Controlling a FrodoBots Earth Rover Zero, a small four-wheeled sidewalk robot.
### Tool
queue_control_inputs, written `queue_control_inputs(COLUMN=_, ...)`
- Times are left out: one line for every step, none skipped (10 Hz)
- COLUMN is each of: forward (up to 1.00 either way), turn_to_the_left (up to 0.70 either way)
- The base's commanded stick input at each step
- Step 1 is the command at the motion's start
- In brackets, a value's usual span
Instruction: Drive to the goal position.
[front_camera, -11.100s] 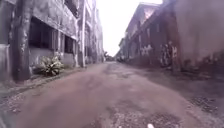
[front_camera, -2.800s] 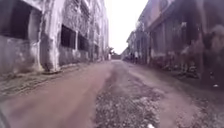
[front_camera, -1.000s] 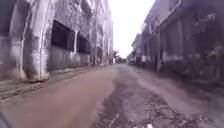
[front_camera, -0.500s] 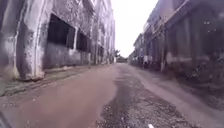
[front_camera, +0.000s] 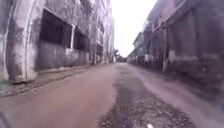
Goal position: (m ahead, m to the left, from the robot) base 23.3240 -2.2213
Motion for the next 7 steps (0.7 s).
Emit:
queue_control_inputs(forward=0.70, turn_to_the_left=-0.35)
queue_control_inputs(forward=0.70, turn_to_the_left=-0.35)
queue_control_inputs(forward=0.70, turn_to_the_left=-0.35)
queue_control_inputs(forward=0.70, turn_to_the_left=-0.35)
queue_control_inputs(forward=0.70, turn_to_the_left=-0.33)
queue_control_inputs(forward=0.70, turn_to_the_left=-0.21)
queue_control_inputs(forward=0.70, turn_to_the_left=0.00)
